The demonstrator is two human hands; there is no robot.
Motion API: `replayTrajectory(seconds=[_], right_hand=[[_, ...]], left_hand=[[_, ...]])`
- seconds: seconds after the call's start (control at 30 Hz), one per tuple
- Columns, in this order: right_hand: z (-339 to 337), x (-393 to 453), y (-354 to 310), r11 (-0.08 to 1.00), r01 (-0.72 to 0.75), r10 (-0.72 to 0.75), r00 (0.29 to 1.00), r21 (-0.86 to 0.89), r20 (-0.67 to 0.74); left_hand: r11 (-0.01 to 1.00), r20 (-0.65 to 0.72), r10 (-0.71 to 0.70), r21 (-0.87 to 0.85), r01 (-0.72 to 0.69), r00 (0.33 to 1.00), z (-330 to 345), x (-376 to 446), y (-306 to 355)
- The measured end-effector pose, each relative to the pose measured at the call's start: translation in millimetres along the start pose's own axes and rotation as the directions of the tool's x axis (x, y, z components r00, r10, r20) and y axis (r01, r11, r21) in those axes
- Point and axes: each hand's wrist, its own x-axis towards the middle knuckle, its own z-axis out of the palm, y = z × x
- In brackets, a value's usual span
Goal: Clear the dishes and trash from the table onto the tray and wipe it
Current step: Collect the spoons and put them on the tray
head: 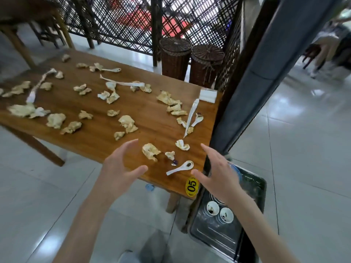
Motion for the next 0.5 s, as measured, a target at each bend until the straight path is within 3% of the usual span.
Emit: replayTrajectory(seconds=[0.5], right_hand=[[139.8, 123.7, -217.3, 0.984, 0.141, -0.156, 0.978, 0.112, 0.141]], left_hand=[[0.991, -0.217, -0.096, 0.067, 0.113, 0.971, -207.3, 35.3, -152.3]])
